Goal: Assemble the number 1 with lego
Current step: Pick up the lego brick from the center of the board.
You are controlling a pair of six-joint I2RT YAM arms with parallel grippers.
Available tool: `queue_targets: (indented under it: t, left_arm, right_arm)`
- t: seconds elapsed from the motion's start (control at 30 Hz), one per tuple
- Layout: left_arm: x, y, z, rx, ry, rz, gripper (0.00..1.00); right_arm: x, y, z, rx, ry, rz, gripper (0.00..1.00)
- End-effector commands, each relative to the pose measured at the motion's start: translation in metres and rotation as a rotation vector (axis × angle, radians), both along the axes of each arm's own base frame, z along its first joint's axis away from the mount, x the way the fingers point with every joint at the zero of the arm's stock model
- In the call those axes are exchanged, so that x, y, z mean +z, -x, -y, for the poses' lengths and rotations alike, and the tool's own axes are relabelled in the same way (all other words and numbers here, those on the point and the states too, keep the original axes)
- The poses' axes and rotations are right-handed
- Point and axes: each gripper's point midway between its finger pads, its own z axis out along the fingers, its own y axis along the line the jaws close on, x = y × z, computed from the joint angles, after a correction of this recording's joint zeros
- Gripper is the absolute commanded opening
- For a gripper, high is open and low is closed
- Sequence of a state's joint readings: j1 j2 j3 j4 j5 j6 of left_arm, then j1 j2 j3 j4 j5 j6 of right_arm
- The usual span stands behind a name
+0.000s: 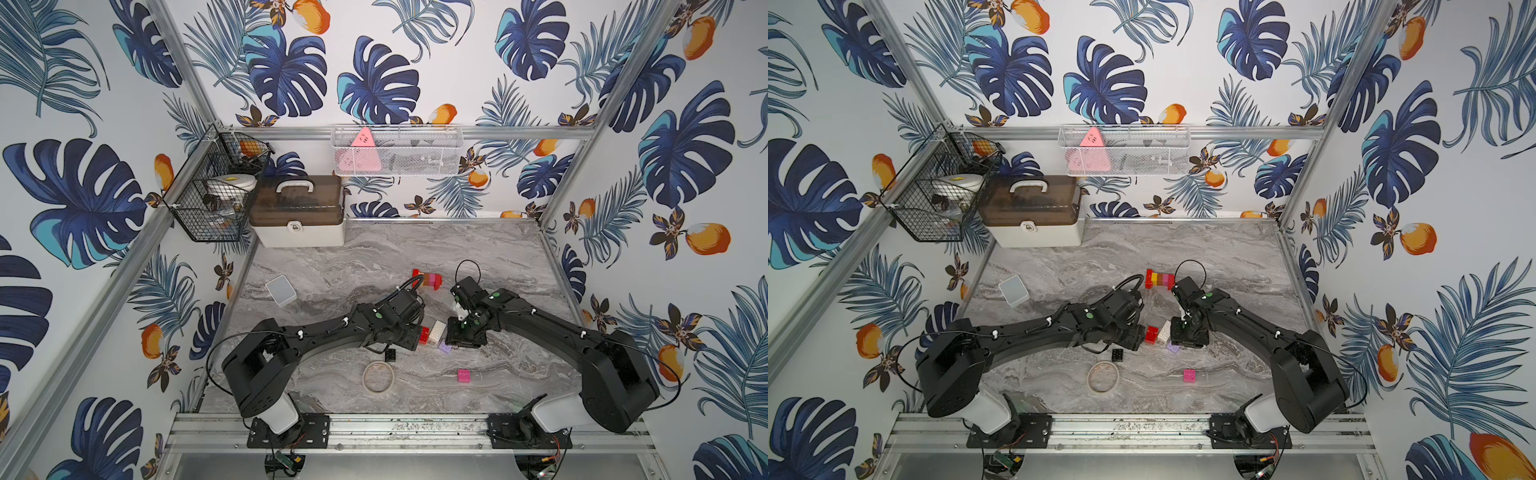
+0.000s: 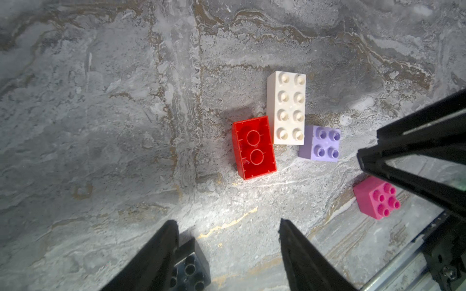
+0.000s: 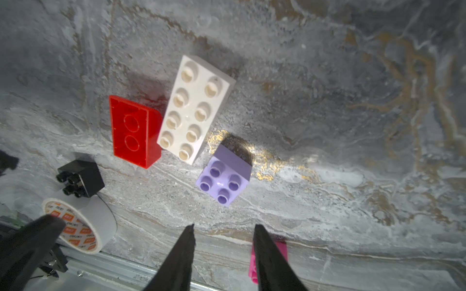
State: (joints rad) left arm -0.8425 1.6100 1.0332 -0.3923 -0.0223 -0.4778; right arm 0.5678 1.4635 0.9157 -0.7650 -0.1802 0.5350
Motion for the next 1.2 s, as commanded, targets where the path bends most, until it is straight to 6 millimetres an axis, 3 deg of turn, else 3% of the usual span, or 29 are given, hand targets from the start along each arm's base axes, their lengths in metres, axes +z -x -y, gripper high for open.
queue_targets:
  t: [0.0,0.3,0.57,0.8,0.87,1.0,1.17]
  left_arm:
    - [0.007,-0.016,-0.012,0.037,0.003,0.039,0.68]
    - [0.010,-0.038,-0.047,0.136,0.118,-0.015,0.65]
    - [0.014,-0.045,-0.058,0.135,0.126,-0.024,0.64]
    - [0.022,-0.057,-0.049,0.095,0.129,-0.023,0.64]
    - [0.025,-0.063,-0.044,0.086,0.134,-0.028,0.63]
    - [0.031,-0.074,-0.028,0.068,0.169,-0.045,0.58]
    - [0.025,-0.073,-0.016,0.073,0.109,-0.050,0.49]
  right_arm:
    - [-0.004,0.002,-0.004,-0.029,-0.020,-0.023,0.46]
    - [-0.022,-0.014,-0.011,-0.090,-0.020,-0.023,0.49]
    - [-0.033,-0.025,-0.014,-0.101,0.008,-0.025,0.45]
    - [-0.040,-0.022,-0.007,-0.092,0.052,-0.044,0.41]
    - [-0.040,-0.021,-0.006,-0.087,0.058,-0.048,0.36]
    - [-0.030,-0.018,-0.003,-0.075,0.065,-0.043,0.28]
    - [-0.016,-0.018,0.005,-0.071,0.060,-0.035,0.27]
